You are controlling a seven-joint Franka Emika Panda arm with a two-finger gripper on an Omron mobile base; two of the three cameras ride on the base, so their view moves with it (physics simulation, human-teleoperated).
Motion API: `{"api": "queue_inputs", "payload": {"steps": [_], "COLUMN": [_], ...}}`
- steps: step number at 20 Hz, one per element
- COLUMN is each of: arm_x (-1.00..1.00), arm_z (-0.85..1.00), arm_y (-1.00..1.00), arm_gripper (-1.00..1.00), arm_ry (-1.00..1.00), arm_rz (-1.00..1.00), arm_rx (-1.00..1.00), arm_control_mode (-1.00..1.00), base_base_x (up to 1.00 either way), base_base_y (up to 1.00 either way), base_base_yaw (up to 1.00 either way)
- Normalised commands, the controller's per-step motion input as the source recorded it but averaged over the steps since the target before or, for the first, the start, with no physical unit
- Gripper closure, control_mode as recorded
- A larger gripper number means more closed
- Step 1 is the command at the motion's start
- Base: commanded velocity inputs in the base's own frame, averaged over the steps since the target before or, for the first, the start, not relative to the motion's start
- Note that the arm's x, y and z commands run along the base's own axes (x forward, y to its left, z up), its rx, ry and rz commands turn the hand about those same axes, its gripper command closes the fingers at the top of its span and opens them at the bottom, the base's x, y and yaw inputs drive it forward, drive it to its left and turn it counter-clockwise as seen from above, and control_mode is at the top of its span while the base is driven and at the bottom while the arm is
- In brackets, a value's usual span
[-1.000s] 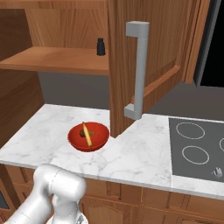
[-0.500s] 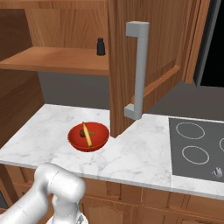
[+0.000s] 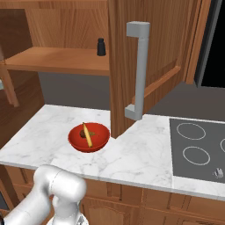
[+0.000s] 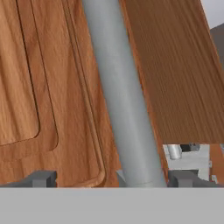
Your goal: Open the cabinet. Pick the pear and banana from the cabinet and place them into the bowl. Then close the cabinet.
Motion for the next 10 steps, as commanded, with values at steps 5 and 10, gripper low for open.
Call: {"api": "queue_inputs", "payload": {"steps": [5, 10], "arm_x": [1.0, 1.0], "arm_z": [-0.09, 0.0], "arm_y": [-0.68, -0.54], "arm_gripper": [-1.0, -1.0], "arm_ry": [0.0, 0.02], "arm_rz": [0.04, 0.06], "arm_rx": [0.14, 0.14], "arm_control_mode": [-1.0, -1.0], "base_base_x": [0.0, 0.0], "base_base_y": [0.0, 0.0], "base_base_yaw": [0.0, 0.0]}}
